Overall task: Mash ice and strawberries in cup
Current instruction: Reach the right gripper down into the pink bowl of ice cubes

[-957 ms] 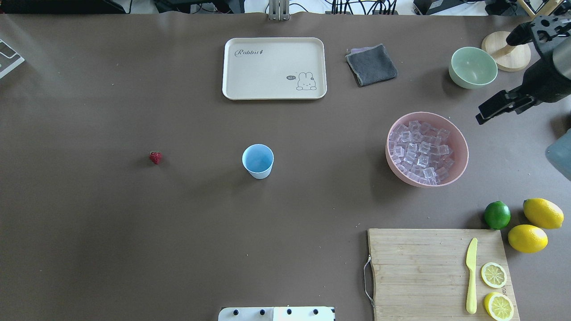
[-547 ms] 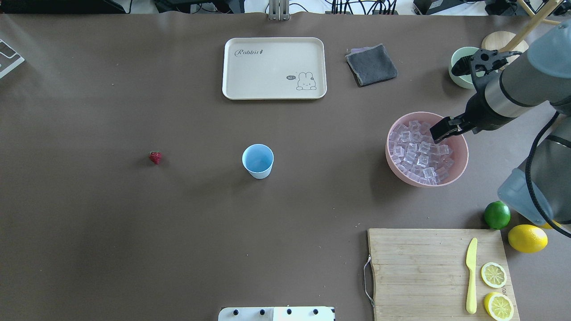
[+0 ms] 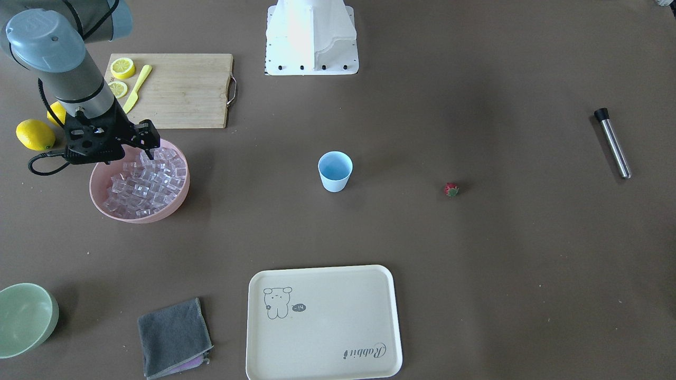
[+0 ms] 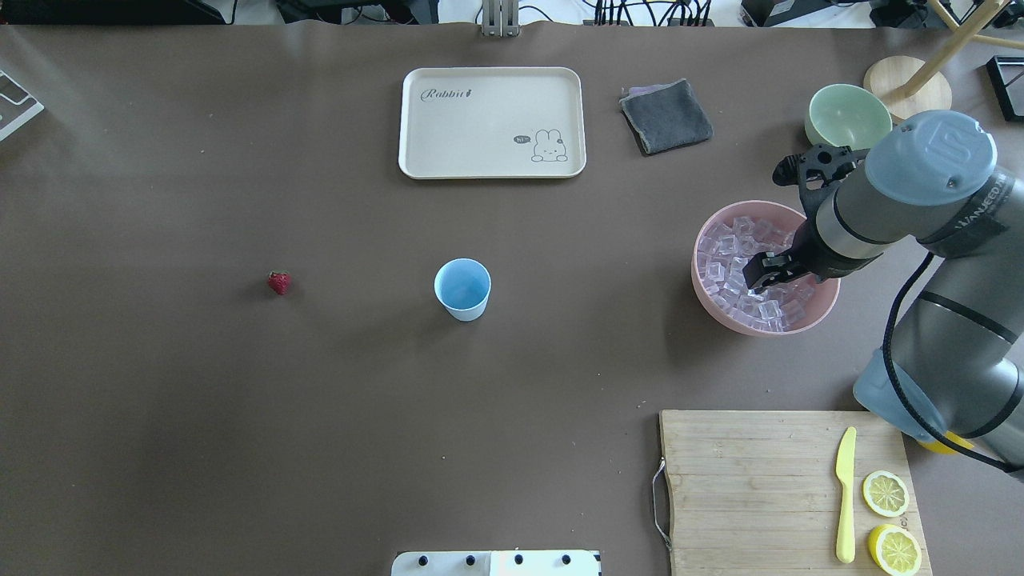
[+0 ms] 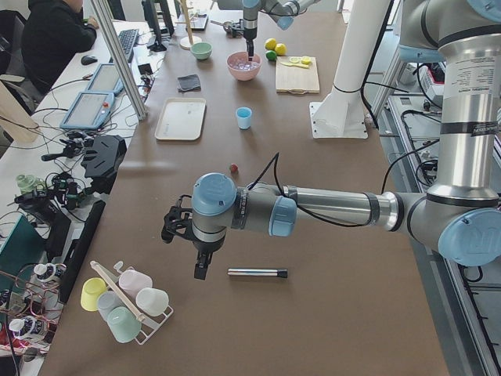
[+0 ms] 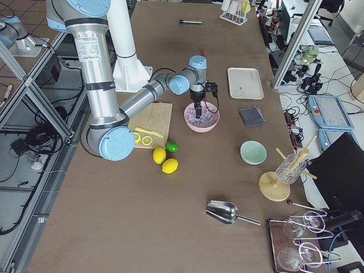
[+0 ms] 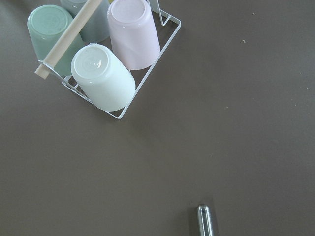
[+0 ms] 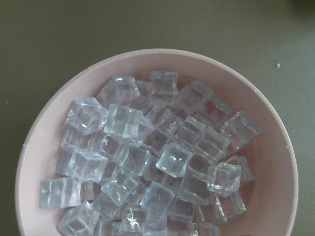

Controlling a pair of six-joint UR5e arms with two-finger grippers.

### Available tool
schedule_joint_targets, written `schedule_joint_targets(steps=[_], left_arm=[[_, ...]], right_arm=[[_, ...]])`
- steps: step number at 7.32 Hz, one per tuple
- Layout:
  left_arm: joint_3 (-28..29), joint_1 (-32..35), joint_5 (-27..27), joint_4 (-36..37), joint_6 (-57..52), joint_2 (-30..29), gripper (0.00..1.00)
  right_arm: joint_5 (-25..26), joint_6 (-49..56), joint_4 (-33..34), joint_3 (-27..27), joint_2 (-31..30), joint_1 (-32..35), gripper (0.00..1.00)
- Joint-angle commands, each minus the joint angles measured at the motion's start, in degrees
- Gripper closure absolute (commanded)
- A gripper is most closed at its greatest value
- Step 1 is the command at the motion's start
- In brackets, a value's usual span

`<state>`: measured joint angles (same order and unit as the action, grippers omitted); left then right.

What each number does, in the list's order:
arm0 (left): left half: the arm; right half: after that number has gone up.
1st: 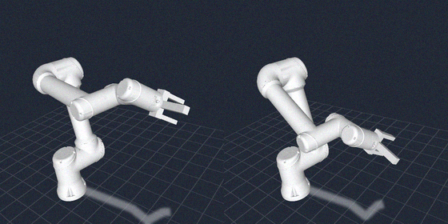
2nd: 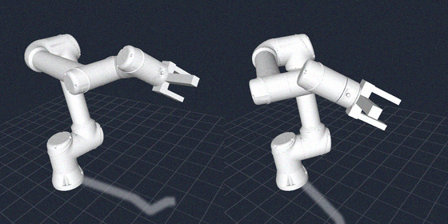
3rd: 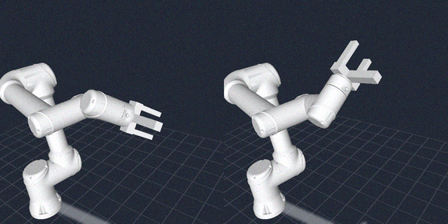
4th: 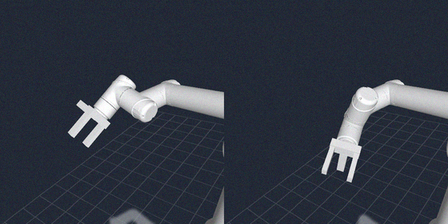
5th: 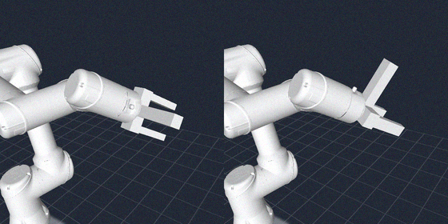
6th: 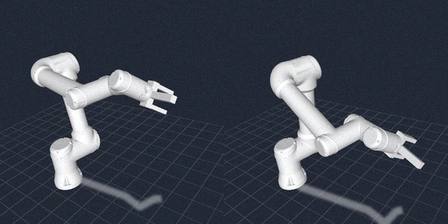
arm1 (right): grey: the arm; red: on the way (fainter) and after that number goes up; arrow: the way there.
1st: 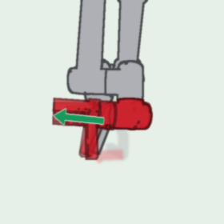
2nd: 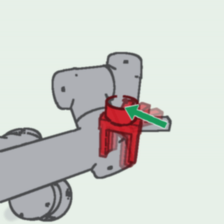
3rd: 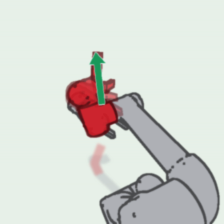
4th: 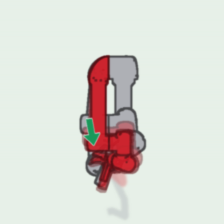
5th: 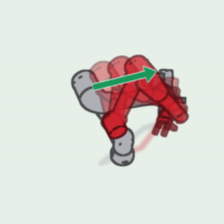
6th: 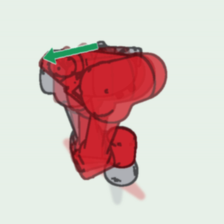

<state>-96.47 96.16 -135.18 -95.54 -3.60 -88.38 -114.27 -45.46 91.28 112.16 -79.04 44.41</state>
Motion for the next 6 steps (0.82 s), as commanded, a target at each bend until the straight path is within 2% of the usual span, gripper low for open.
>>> schedule_joint_targets(steps=[1, 2, 3, 6], left_arm=[[0.0, 0.1, -0.2, 0.0, 0.0, -0.1, 0.01], [0.1, 0.1, -0.2, 0.0, 0.0, 0.0, 0.01], [0.0, 0.2, -0.3, 0.0, 0.0, 0.0, 0.01], [-0.2, 0.1, -0.4, 0.0, 0.0, -0.2, 0.01]], right_arm=[[0.5, -0.2, 0.0, -0.5, -0.2, -1.1, 0.2], [0.5, -0.1, 0.0, -0.3, 0.0, -1.3, 0.25], [0.6, -0.4, 0.0, -0.5, -0.2, -1.7, 0.35], [1.2, -0.2, 0.0, -1.2, 0.2, -2.4, 0.32]])
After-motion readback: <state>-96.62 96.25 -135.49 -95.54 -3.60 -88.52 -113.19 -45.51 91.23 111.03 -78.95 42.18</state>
